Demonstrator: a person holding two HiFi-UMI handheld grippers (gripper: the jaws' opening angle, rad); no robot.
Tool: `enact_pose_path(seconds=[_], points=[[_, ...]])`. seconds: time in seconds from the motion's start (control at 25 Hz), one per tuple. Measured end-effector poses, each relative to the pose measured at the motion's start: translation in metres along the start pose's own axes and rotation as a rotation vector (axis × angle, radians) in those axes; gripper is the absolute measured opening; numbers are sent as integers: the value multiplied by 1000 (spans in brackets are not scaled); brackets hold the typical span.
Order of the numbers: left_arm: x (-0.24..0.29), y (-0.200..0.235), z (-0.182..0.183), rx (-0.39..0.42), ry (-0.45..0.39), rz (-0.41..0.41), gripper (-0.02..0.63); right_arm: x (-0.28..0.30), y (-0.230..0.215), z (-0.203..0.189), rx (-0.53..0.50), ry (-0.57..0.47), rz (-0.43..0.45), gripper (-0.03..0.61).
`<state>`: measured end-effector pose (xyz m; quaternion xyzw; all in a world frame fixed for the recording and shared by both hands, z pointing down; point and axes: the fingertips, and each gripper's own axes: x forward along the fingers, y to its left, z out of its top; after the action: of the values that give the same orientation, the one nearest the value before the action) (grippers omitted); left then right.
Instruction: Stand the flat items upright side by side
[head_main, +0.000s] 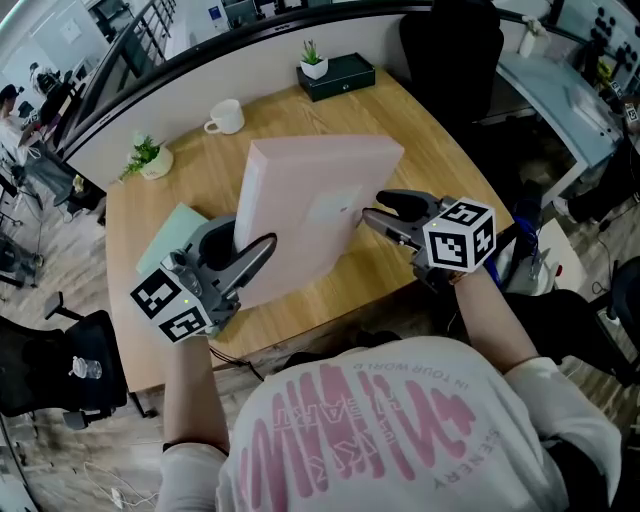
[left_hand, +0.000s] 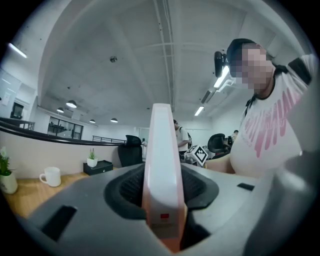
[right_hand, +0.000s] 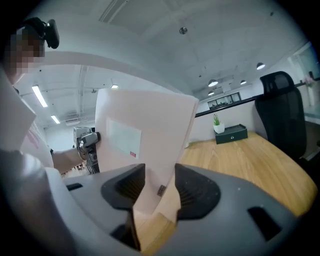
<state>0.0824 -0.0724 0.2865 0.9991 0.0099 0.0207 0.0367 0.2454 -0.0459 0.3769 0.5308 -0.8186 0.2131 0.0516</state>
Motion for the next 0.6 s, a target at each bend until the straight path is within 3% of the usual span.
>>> enact_pose_path(seconds=[0.32, 0.6], points=[[9, 20, 5, -56, -35, 30, 172, 20, -19, 16, 12, -21, 27, 209], [24, 72, 10, -119, -113, 9, 172, 57, -48, 45, -4, 3, 37, 238]])
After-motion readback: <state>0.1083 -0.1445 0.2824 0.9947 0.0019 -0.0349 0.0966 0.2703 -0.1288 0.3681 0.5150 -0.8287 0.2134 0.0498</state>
